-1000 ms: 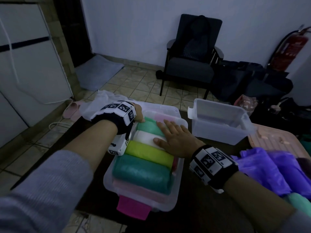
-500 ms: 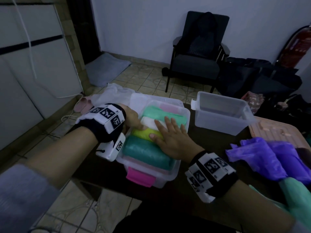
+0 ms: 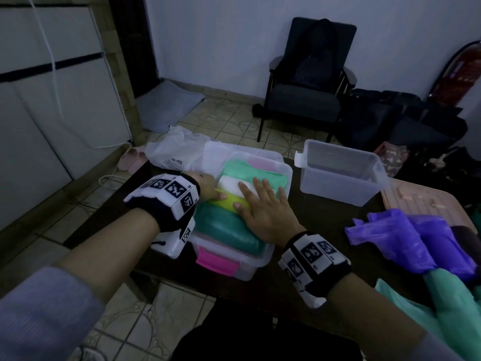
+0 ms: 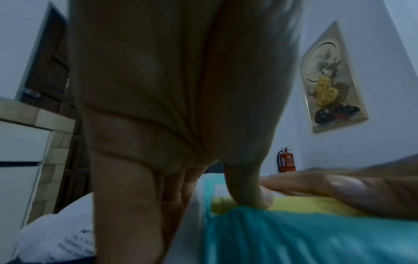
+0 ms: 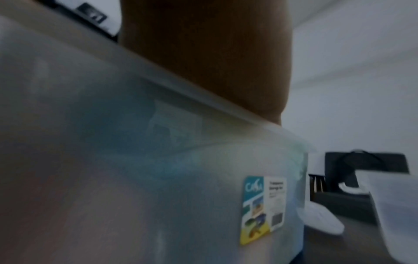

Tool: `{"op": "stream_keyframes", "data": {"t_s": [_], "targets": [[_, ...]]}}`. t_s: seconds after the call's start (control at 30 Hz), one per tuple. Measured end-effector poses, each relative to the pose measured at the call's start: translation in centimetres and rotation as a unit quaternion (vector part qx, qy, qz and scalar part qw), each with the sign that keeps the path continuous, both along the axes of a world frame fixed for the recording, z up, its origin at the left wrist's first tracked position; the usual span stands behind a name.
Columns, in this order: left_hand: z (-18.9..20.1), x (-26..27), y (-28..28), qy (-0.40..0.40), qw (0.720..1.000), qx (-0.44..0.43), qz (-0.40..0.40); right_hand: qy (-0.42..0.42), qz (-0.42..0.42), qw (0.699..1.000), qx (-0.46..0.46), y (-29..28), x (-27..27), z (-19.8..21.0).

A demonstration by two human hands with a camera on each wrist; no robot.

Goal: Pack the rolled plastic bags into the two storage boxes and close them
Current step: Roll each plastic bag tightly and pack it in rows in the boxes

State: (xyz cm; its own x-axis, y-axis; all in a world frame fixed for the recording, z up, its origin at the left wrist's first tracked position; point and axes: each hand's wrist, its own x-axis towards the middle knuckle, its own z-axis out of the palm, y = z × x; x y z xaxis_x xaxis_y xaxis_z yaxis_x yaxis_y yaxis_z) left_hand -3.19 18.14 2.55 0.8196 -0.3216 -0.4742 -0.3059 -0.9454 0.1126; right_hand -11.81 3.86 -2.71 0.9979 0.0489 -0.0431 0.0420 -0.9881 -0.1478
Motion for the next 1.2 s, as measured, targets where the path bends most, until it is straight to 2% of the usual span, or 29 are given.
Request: {"op": "stream_keyframes", "data": {"t_s": [0.1, 0.17, 0.23, 0.33, 0.4, 0.57, 0.67, 1.2], "targets": [[-0.6, -0.6, 1.0, -0.003, 0.999, -0.046, 0.025, -0.075, -0.043, 0.992, 0.091, -0.1, -0.2, -0.3], [-1.3, -1.4, 1.5, 0.007, 0.995, -0.081, 0.048, -0.141, -0.117, 0.961, 0.207, -0.5, -0.3, -1.2], [-2.3, -2.3, 2.0, 0.0, 0.988, -0.122, 0.092, -0.161, -0.197, 0.896, 0.364, -1.0, -0.3, -2.0], [-3.4, -3.6, 2.3, -0.022, 0.971, -0.174, 0.16, -0.115, -0.27, 0.787, 0.543, -1.1, -0.2, -2.7], [-4.0, -4.6, 2.2, -0.049, 0.961, -0.197, 0.188, -0.111, -0.285, 0.762, 0.571, -0.8, -0.1, -2.6], [-5.1, -6.4, 2.2, -0.133, 0.948, -0.197, 0.212, -0.116, -0.296, 0.767, 0.557, -0.1, -0.2, -2.0], [-5.2, -6.5, 2.7, -0.142, 0.944, -0.195, 0.225, -0.104, -0.298, 0.774, 0.549, 0.4, 0.0, -1.7], [-5.8, -4.9, 7.3, -0.172, 0.935, -0.196, 0.241, -0.05, -0.301, 0.771, 0.56, 4.6, 1.4, -1.1]]}}
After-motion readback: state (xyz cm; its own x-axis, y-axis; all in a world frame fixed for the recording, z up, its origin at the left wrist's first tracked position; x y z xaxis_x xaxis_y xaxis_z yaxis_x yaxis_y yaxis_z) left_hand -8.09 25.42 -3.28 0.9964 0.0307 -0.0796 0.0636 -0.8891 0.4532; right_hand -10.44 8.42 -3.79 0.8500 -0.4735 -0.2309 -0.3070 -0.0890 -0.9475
